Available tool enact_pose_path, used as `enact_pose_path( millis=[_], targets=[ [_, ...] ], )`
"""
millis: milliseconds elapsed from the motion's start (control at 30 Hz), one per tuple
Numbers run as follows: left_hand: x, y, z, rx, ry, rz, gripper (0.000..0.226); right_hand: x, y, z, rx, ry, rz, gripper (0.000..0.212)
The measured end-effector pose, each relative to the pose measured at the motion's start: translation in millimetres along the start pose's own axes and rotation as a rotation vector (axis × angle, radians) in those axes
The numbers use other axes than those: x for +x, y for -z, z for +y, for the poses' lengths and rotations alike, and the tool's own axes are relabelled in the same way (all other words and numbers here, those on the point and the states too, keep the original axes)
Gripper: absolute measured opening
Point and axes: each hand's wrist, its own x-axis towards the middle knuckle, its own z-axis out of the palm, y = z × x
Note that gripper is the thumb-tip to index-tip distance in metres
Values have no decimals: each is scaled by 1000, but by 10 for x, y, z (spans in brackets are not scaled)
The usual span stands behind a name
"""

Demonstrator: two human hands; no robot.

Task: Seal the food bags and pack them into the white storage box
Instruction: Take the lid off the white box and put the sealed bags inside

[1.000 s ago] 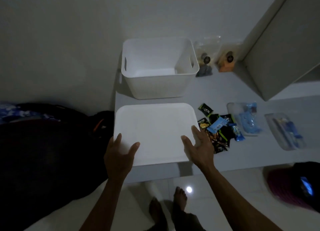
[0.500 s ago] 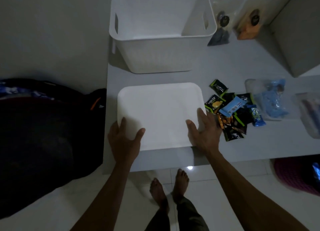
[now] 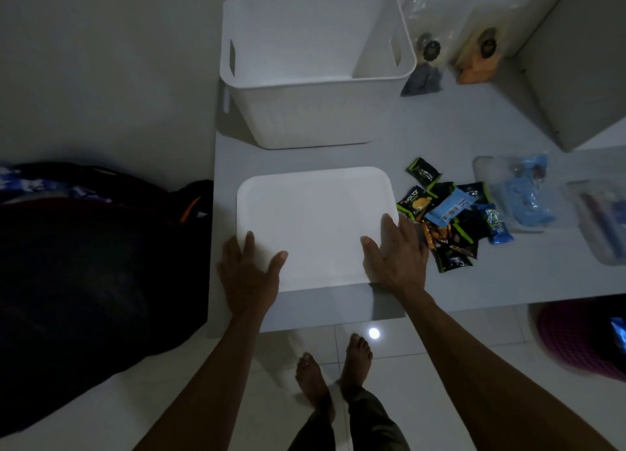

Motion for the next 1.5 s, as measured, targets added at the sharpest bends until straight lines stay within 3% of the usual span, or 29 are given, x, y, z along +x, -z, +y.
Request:
enact_pose_path(
  millis=[233, 367, 467, 900, 1233, 1500],
  targets=[
    [-33, 333, 114, -37, 53, -141, 86, -36, 332, -125, 105, -48, -117, 73],
    [-126, 569, 284, -179, 18, -96, 82, -199, 607, -306, 230, -84, -96, 69],
    [-167, 772, 508, -231, 22, -157, 82, -320, 856, -445, 323, -68, -62, 65],
    [-122, 1040, 2024, -434, -355, -108, 52, -126, 2021, -253, 438, -68, 120, 43],
    [483, 560, 3644, -400, -653, -2, 41, 1384, 2979, 408, 322, 22, 218, 43],
    [1434, -16, 4629, -219, -546, 98, 31, 3082, 3366, 816, 121, 114, 120, 42]
  ],
)
